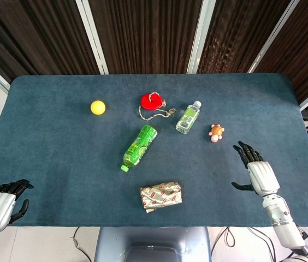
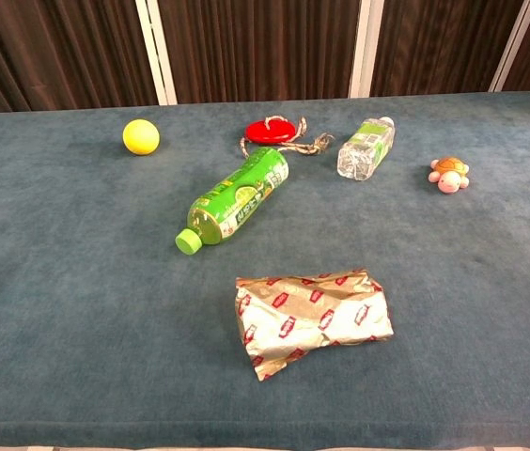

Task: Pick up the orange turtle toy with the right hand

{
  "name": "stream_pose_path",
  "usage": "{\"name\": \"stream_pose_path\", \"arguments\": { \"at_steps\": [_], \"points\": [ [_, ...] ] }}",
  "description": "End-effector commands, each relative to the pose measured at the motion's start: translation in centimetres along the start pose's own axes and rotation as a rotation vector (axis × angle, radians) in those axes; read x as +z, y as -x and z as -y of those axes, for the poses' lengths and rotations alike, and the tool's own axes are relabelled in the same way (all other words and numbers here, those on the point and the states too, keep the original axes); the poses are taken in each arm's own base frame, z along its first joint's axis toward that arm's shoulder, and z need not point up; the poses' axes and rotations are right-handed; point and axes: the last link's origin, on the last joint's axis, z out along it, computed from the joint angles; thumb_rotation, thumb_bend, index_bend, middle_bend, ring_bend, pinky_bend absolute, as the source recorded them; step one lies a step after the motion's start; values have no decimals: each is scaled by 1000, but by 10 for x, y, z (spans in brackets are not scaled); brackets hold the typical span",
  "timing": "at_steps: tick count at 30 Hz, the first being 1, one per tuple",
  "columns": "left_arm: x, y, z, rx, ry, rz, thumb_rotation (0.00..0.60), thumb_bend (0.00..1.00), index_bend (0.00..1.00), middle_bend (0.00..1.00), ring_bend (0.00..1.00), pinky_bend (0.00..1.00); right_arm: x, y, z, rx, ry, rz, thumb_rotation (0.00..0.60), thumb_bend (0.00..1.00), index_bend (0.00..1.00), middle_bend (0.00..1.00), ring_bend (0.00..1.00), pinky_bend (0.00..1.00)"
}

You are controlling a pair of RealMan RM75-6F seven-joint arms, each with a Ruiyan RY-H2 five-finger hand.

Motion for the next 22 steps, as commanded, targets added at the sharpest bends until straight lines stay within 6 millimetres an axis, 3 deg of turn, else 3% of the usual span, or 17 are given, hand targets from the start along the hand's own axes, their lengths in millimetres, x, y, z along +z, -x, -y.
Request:
{"name": "stream_pose_path", "arguments": {
  "at_steps": [1, 11, 22],
  "points": [
    [-1, 0, 0, 2, -1, -1, 600, 486, 352, 279, 329, 379, -12, -4, -2, -13, 14, -39, 600, 0, 0, 26, 5, 250],
    [-2, -1, -2, 8, 2, -20, 600, 485, 353, 280, 329, 378, -49, 1, -18, -134, 101, -176, 600, 57, 0, 25, 5, 233],
    [-2, 0, -2, 15, -5, -15, 600, 486, 352, 280, 329, 379, -54, -1, -30, -73, 117, -203, 600, 57, 8, 23, 5, 233]
  ]
}}
